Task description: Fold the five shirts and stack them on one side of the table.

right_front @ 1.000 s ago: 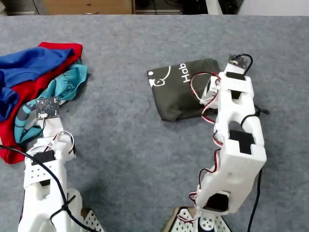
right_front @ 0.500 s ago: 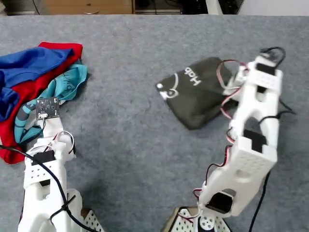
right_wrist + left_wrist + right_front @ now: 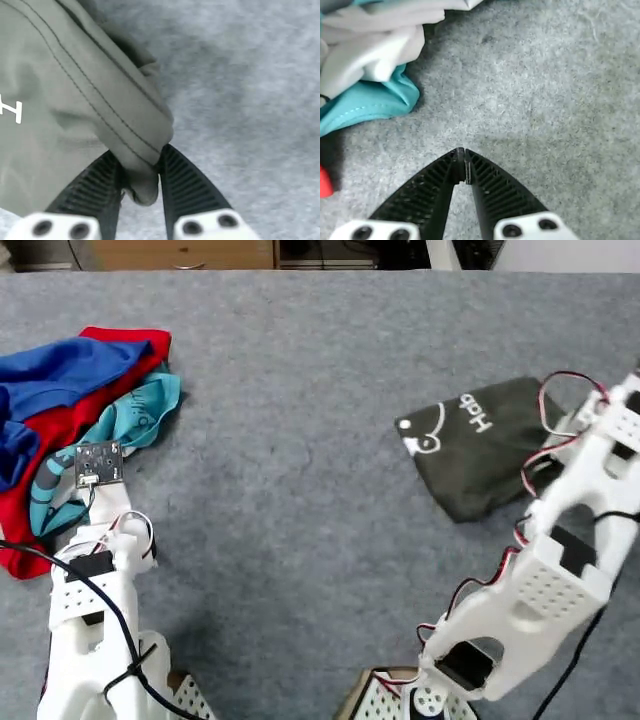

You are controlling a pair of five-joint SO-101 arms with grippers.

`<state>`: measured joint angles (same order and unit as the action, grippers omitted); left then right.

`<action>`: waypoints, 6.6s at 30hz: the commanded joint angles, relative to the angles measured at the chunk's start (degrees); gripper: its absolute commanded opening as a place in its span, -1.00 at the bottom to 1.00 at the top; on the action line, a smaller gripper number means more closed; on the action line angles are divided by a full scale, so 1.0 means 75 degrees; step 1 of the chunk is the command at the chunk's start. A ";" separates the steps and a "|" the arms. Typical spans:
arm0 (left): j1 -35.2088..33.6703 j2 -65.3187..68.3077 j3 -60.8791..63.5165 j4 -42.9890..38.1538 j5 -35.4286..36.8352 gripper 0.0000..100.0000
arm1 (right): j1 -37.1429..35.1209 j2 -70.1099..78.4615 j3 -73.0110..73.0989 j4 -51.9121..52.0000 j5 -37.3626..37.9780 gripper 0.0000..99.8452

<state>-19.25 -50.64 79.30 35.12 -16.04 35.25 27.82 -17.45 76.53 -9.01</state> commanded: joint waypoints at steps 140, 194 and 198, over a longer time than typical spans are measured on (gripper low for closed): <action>-0.3974 -0.3159 -0.2379 0.3012 0.1231 -0.49 | -0.9934 -0.5351 0.4941 0.3329 0.3950 -0.57; -0.3599 -0.3159 -0.2251 0.3106 0.1430 -0.49 | -0.9477 -0.5363 0.5245 0.1477 0.3434 -0.93; -0.3599 -0.3159 -0.2168 0.3095 0.1442 -0.49 | -0.9969 -0.4800 0.5820 0.0996 0.2848 -0.54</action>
<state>-46.77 -74.37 62.77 58.51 -5.49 -37.19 -9.80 24.92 86.99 14.90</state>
